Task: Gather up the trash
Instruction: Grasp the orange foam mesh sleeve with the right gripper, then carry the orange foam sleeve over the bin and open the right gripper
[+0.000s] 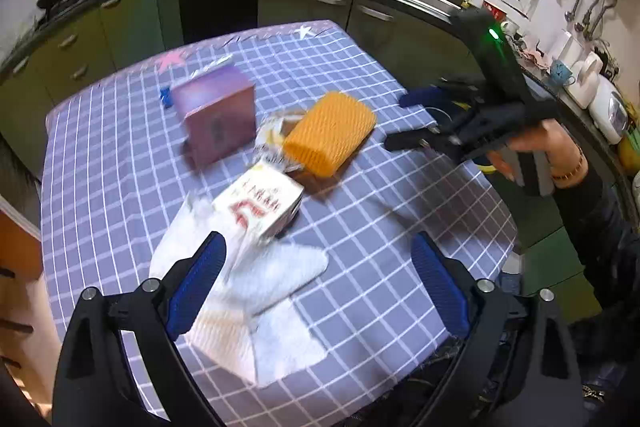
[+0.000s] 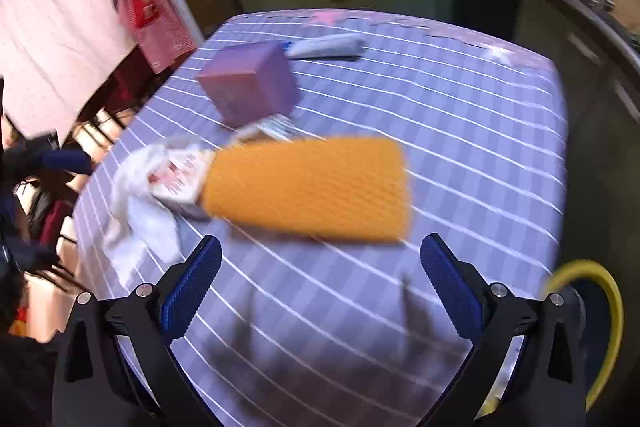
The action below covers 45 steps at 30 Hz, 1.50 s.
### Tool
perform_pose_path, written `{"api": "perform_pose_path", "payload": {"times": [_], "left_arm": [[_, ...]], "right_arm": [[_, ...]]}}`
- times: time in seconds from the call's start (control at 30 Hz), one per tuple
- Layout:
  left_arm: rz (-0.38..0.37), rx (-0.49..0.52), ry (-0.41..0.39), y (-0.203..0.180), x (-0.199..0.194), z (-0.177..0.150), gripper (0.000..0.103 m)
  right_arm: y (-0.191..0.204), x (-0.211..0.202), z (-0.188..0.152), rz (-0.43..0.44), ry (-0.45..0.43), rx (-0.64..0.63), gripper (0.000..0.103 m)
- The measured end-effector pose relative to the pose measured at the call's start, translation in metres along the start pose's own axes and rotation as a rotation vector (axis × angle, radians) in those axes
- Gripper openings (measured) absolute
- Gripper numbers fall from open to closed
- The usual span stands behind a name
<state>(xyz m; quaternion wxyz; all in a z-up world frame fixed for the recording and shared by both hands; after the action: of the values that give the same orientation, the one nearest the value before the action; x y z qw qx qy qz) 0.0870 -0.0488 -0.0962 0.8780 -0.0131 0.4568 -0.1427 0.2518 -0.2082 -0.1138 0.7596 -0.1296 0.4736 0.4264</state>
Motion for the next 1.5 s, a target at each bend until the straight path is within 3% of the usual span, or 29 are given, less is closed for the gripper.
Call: {"api": "perform_pose_path", "payload": {"times": [0.13, 0.33, 0.5, 0.63, 0.77, 0.93, 1.07, 1.5], "left_arm": [[-0.012, -0.026, 0.0, 0.015, -0.001, -0.011, 0.089], [-0.03, -0.039, -0.004, 0.025, -0.002, -0.02, 0.089], [-0.037, -0.04, -0.008, 0.026, -0.001, -0.021, 0.089], [-0.035, -0.036, -0.01, 0.024, -0.003, -0.023, 0.089], [-0.034, -0.041, -0.008, 0.024, -0.003, -0.023, 0.089], [-0.037, -0.029, -0.004, 0.019, -0.002, -0.023, 0.089], [-0.036, -0.018, -0.002, 0.016, -0.001, -0.023, 0.089], [-0.039, 0.011, -0.006, 0.005, 0.0, -0.021, 0.089]], "right_arm": [[0.03, 0.018, 0.021, -0.021, 0.006, -0.079, 0.098], [0.064, 0.033, 0.014, -0.097, 0.013, -0.214, 0.098], [0.067, 0.042, 0.015, -0.172, 0.011, -0.232, 0.093], [0.062, 0.047, 0.012, -0.182, 0.043, -0.223, 0.079], [0.059, 0.049, 0.007, -0.161, 0.064, -0.206, 0.04], [0.056, 0.038, 0.003, -0.163, 0.047, -0.19, 0.018], [0.056, 0.018, 0.002, -0.163, -0.006, -0.181, 0.012], [0.069, -0.073, 0.008, -0.159, -0.187, -0.179, 0.01]]}}
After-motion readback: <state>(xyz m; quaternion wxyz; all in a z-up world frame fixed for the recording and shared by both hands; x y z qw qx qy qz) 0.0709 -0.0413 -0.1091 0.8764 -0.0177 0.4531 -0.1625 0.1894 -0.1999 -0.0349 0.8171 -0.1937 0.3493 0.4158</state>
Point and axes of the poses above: each gripper's, at about its wrist camera, not at the fingertips, and x roughly the way its jaws point, y to its left, z to its top, the point moved 5 cm from there along x, roughly the way its jaws point
